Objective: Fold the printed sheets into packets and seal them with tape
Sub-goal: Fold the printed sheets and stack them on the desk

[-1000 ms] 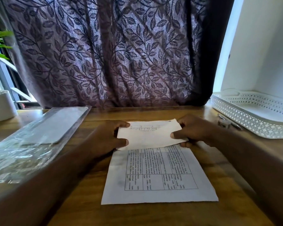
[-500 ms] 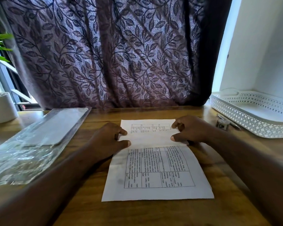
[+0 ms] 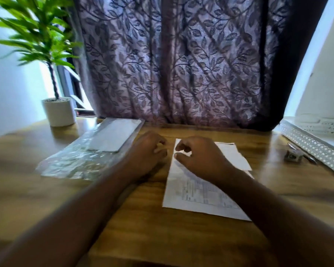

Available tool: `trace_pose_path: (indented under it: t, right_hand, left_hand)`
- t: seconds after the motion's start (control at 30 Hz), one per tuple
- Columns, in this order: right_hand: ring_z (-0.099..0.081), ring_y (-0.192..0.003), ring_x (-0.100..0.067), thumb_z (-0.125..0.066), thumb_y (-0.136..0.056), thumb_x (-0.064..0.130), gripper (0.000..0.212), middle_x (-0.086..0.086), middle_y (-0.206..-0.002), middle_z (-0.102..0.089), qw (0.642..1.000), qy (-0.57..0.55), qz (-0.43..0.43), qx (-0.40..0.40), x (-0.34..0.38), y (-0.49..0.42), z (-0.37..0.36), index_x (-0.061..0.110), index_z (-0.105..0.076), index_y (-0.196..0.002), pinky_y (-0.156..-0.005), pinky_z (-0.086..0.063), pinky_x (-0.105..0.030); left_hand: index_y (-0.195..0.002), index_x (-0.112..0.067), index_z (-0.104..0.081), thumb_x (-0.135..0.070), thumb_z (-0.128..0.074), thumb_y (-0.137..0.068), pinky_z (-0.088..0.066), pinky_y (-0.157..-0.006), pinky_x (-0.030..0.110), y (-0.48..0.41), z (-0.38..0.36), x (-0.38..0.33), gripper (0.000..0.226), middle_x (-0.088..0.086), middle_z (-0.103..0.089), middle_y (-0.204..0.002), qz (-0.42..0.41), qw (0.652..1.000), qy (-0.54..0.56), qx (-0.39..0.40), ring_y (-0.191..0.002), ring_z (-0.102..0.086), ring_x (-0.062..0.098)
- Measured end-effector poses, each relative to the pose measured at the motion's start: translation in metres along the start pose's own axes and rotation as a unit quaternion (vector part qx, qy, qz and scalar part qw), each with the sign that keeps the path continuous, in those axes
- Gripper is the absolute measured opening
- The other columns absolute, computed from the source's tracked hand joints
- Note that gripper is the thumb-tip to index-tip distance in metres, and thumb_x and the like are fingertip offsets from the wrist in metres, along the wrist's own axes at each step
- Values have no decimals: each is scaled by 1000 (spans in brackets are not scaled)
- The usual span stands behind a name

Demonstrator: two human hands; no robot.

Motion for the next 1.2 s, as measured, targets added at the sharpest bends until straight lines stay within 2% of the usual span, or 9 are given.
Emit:
trace_pose_path:
  t: [0.13,0.23,0.37,0.5,0.63,0.83,1.07,1.13,1.2]
  right_hand:
    - [-53,-71,-2,-63,-94,29,17,9,-84,-63,997,-51,58,28,64,-3,-29,21,-72,-105,-63,-40,-22]
    - [-57,-75,-10,-65,-91,24,17,1,-89,-70,995,-51,78,43,98,-5,-47,16,-74,-103,-65,-45,-27]
    - [-62,-96,-15,-62,-95,17,25,-3,-113,-71,987,-52,123,85,143,-3,-74,18,-71,-118,-82,-47,-23]
    - [-60,-116,-24,-59,-93,8,33,-8,-126,-65,981,-27,165,102,185,-9,-97,15,-67,-124,-95,-47,-31]
    - [-59,-119,-30,-51,-95,10,36,-13,-132,-62,975,39,129,177,208,-21,-121,12,-61,-130,-97,-47,-36]
    - [-57,-122,-34,-47,-97,15,38,-17,-136,-58,977,79,29,195,222,-53,-148,5,-59,-131,-101,-47,-40]
    - [-50,-130,-33,-56,-97,25,50,-8,-148,-50,968,122,-16,219,228,-91,-176,17,-48,-146,-108,-42,-48]
    - [-40,-139,-38,-57,-95,24,62,-12,-158,-37,967,139,-37,209,226,-96,-183,12,-37,-152,-113,-35,-54]
    - [-18,-151,-40,-57,-96,23,80,-13,-168,-7,961,136,-83,226,226,-99,-188,10,-10,-160,-119,-23,-59]
  left_hand:
    - [-111,-15,-71,-16,-67,-89,-40,-74,22,29,29,37,22,3,-63,-110,0,1000,-16,-21,-94,-57,16]
    - [-109,-17,-73,-9,-62,-83,-47,-85,32,52,58,72,29,7,-65,-111,33,997,-40,-53,-102,-60,25]
    - [-125,-30,-64,-26,-59,-83,-44,-102,47,87,100,122,43,3,-53,-141,209,965,-151,-40,-131,-46,30]
    - [-149,-22,-35,-60,-58,-87,-28,-113,56,107,107,158,75,13,-32,-156,329,926,-183,17,-145,-23,32]
    - [-151,-20,-28,-72,-50,-84,-24,-114,57,109,101,166,87,12,-38,-153,318,934,-156,-35,-143,-31,28]
    - [-150,-26,-28,-60,-51,-88,-18,-115,60,110,102,170,74,8,-42,-150,309,943,-118,-39,-142,-34,24]
    - [-156,-28,-11,-42,-57,-90,-15,-117,62,107,102,174,81,6,-36,-156,297,948,-110,-18,-145,-32,24]
    - [-157,-29,-6,-45,-55,-90,-14,-117,61,106,102,175,84,7,-34,-158,301,947,-115,-12,-146,-30,25]
    - [-158,-26,4,-47,-55,-90,-14,-117,60,105,103,175,92,7,-28,-161,306,943,-130,4,-148,-26,26]
Point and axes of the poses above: each hand's wrist, its own y-axis away from the middle knuckle, its own z-axis out of the back of the hand, x = y × z, the point moved 1 cm from there along -y, towards the middle knuckle
